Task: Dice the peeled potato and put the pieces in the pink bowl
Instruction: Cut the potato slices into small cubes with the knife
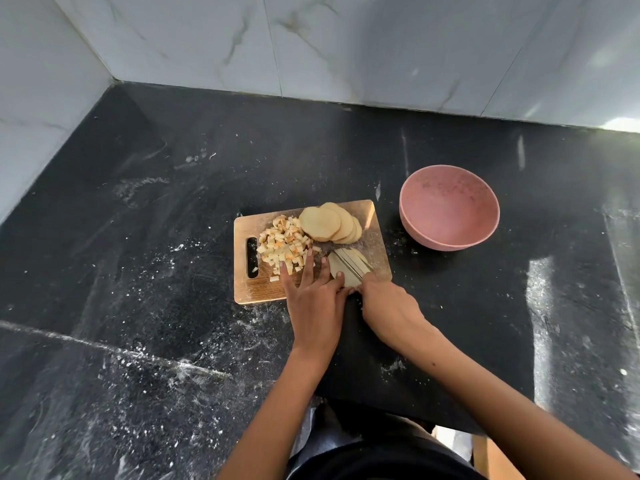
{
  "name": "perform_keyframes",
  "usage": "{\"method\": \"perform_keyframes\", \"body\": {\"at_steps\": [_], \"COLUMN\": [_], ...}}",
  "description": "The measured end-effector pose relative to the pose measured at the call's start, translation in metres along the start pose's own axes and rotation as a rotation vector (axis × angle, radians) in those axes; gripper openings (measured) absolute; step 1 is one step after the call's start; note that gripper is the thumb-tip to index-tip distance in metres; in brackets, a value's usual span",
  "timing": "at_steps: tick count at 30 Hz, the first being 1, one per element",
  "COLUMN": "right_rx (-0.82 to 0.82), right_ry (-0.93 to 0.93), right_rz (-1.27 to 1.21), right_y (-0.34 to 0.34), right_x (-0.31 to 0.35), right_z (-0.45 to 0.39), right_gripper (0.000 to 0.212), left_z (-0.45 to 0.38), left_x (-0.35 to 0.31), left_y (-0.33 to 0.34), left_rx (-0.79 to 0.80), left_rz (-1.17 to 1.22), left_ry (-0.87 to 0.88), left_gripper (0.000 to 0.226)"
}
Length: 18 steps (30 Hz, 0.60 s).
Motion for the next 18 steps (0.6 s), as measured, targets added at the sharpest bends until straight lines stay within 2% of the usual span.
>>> {"method": "perform_keyframes", "body": {"at_steps": [5, 11, 18], "right_rx": [0.041, 0.063, 0.055], "right_ry": [0.031, 0.029, 0.03], "right_rz": [-0.029, -0.037, -0.22], "right_y": [0.001, 0.006, 0.003], "right_x": [-0.036, -0.054, -0.068], "right_z": [0.031, 0.053, 0.063], "right_gripper": [0.021, 0.019, 0.034], "left_z": [-0.001, 0.0, 0.003], "left_x": [-0.002, -0.001, 0.001], "left_y": [-0.001, -0.001, -0.001], "left_rx": [0.006, 0.013, -0.003], "left_rz": [-0.036, -0.028, 0.03], "left_ry": [-0.004, 0.0, 0.007], "left_gripper": [0.018, 0.018, 0.017]}}
Point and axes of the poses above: each hand's wrist, its own z-axis away from the middle knuckle, its own y-axis out of the palm, x = y × z, the point moved 6 cm from there along -z, towards the middle knuckle, and after that the axes turned 11 degrees about -z, right-handed, at the moved point
